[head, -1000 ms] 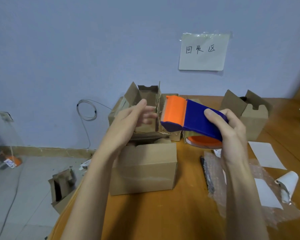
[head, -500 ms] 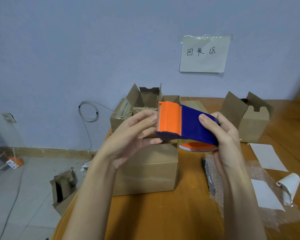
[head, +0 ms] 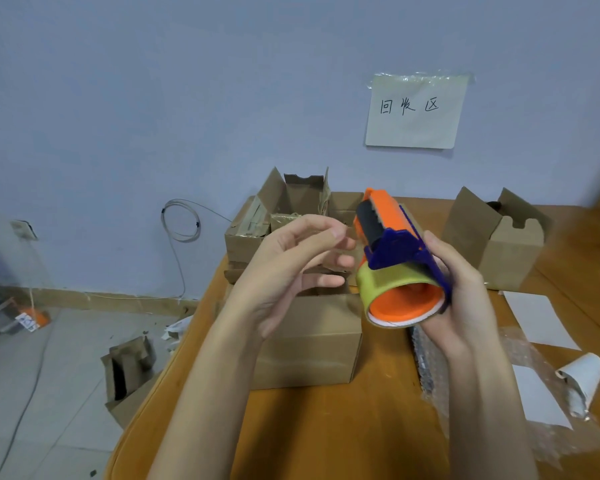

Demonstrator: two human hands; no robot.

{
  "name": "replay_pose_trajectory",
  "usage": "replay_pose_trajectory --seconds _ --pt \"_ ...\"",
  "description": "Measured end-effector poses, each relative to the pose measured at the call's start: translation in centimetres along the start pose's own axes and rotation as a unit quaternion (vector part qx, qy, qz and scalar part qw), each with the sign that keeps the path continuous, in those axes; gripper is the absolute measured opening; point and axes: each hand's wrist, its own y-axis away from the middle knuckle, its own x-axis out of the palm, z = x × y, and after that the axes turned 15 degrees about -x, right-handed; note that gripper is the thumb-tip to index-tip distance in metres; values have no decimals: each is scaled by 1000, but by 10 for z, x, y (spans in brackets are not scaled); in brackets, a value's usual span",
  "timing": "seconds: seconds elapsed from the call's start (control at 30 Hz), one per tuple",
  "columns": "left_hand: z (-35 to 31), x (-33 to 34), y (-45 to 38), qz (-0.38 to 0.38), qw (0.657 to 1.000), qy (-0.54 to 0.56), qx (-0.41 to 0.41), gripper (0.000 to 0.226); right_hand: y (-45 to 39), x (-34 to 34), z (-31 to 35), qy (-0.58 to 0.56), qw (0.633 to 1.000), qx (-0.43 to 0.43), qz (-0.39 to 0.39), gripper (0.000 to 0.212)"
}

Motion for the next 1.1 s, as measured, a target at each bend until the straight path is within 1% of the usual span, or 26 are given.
replay_pose_trajectory --seconds 0.13,0.23,0.3,0.53,0.6,0.63,0.77,0.83,0.9,1.03,1.1 --pt "1 6 -2 -11 1000 10 -5 16 -2 -2 0 -3 1000 4 -14 24" --pt "2 12 -3 5 1000 -6 -23 28 -2 -1 1 2 1000 11 -1 25" --pt "3 16 -5 15 999 -12 -33 31 -2 -2 1 8 1000 15 -2 25" --pt "8 20 -9 33 998 -11 -44 20 -3 -5 1 12 1000 19 3 25" --pt "9 19 -9 32 998 -9 -46 9 -3 -7 0 8 1000 23 -5 24" --pt "9 19 -9 31 998 -3 -51 7 -3 -8 -1 8 1000 24 -9 24" --pt "4 21 -5 10 995 15 -94 32 -1 -8 1 15 999 30 -8 25" --pt "5 20 -5 10 995 0 -100 38 0 -8 2 24 999 35 -8 30" --pt "7 20 -6 28 995 -12 -93 33 0 -9 2 32 999 38 -7 36" --pt "9 21 -7 67 994 14 -85 23 0 -10 2 21 999 27 -10 31" --pt "11 20 -7 80 993 28 -79 16 0 -10 2 14 1000 25 -11 31"
